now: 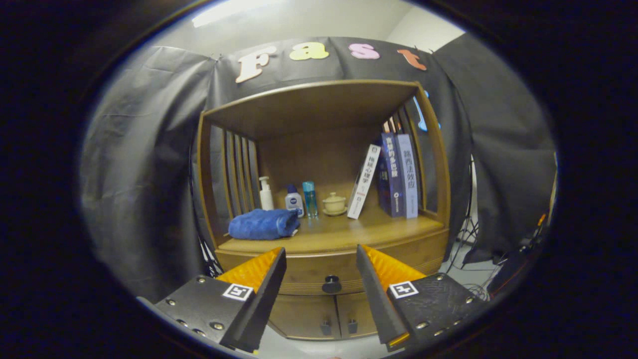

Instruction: Pull open the drawer, take out the items inside it, and place them on the countertop above the cabinet.

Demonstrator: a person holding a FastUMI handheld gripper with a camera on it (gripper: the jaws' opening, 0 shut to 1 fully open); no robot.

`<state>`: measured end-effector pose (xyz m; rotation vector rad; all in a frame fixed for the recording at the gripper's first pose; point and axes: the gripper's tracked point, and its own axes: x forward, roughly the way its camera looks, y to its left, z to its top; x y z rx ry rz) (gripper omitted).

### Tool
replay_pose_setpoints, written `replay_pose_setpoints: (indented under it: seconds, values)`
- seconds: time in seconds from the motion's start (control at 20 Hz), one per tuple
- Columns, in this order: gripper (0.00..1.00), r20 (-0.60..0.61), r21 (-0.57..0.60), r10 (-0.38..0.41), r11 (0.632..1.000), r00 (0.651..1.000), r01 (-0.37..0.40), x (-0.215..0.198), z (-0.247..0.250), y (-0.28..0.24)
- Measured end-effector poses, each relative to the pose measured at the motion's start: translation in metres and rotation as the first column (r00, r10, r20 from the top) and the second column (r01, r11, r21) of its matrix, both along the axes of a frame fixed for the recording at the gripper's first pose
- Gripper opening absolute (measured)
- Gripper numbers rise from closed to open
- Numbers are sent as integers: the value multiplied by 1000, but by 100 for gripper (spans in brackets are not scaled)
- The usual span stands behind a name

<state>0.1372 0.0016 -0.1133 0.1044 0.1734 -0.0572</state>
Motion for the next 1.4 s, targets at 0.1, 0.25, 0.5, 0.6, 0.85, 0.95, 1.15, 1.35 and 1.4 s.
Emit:
replay_pose_setpoints:
  seconds: [0.1,0.25,0.5,0.6,0.85,0.95,1.15,1.35,1.4]
  values:
    - [84,-29,25,21,999,999,-21,17,-19,4]
    - [84,-94,30,14,999,995,-12,38,-48,1]
    - [67,-244,0,-42,999,969,43,63,-112,-19]
    - [67,-297,-3,-22,1000,955,22,65,-130,-18]
    - [56,-337,-8,-5,1000,941,3,86,-160,-18]
    - [47,-343,-25,-10,1000,939,1,88,-161,-20]
    - [39,-341,-34,-9,999,940,-2,89,-160,-20]
    - [36,-352,-34,-35,999,935,24,89,-165,-21]
    - [27,-357,-31,-35,999,933,26,83,-164,-19]
